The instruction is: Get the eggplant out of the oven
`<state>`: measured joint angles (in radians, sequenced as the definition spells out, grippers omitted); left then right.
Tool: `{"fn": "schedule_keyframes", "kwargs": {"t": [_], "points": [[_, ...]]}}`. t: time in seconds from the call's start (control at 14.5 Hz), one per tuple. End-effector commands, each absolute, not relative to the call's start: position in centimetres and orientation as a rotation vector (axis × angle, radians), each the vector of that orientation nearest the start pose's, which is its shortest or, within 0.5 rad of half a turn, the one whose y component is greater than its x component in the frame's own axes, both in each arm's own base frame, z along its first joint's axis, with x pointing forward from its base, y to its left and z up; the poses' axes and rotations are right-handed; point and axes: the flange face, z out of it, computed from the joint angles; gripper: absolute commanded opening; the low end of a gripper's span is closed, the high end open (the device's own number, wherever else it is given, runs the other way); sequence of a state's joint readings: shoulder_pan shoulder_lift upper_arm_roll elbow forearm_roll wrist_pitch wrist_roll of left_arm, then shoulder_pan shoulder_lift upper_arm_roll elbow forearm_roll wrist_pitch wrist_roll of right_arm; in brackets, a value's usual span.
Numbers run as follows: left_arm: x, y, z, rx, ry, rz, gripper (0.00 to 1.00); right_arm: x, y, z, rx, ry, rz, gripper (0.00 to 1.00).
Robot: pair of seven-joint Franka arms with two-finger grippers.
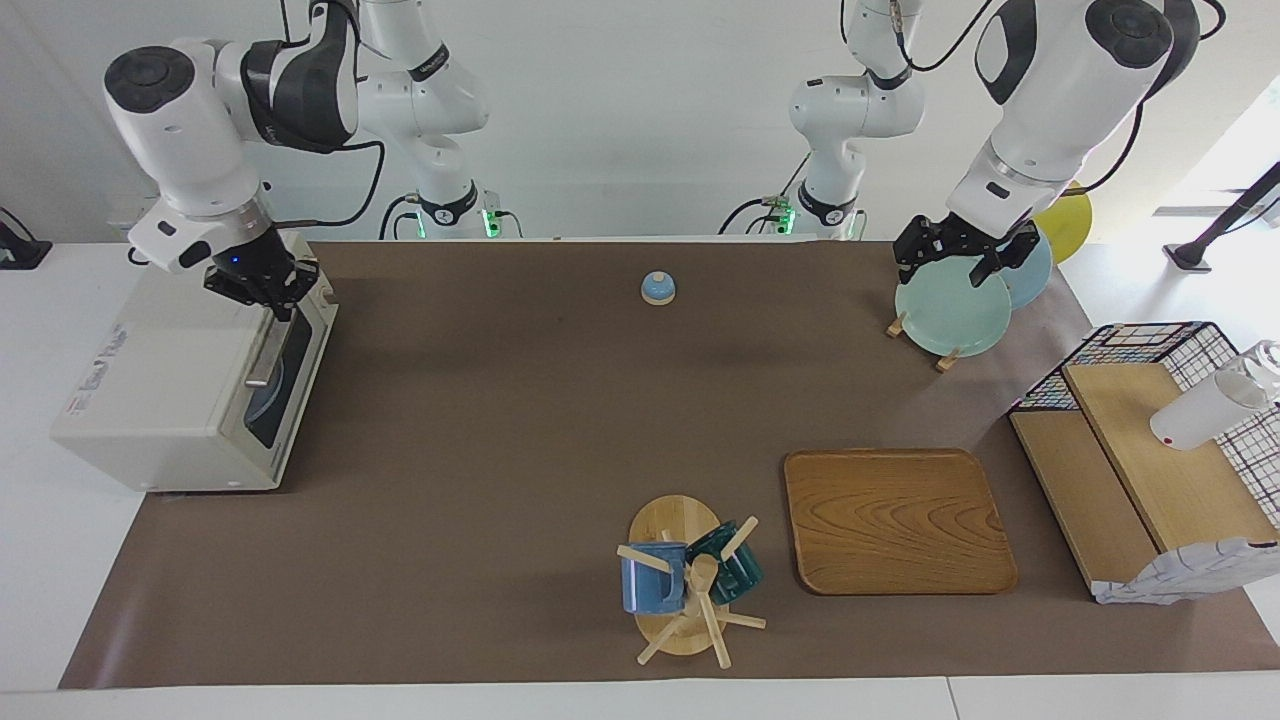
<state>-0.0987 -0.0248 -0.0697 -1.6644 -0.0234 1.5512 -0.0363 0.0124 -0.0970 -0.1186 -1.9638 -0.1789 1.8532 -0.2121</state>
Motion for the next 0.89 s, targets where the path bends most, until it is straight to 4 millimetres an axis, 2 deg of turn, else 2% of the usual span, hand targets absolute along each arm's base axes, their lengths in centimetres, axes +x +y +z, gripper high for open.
{"fn": "schedule_keyframes", "kwargs": {"t": [0.0, 0.28, 0.48, 0.76, 0.83], "points": [[53.2, -9.0, 59.9, -3.128, 0.221, 0.135, 1.0, 51.8, -8.1, 49.8, -3.327, -0.204, -0.007, 0.0], [53.2, -9.0, 59.9, -3.127, 0.221, 0.135, 1.0, 52.0, -8.6, 48.9, -3.361, -0.223, 0.013, 0.0], [53.2, -9.0, 59.8, -3.127, 0.221, 0.137, 1.0, 51.8, -8.9, 47.4, -3.401, -0.273, 0.066, 0.0], [53.2, -9.0, 59.8, -3.127, 0.221, 0.137, 1.0, 51.8, -9.8, 47.1, -3.403, -0.249, 0.056, 0.0], [53.2, -9.0, 59.8, -3.128, 0.221, 0.138, 1.0, 51.7, -10.1, 46.5, -3.401, -0.247, 0.067, 0.0]]}}
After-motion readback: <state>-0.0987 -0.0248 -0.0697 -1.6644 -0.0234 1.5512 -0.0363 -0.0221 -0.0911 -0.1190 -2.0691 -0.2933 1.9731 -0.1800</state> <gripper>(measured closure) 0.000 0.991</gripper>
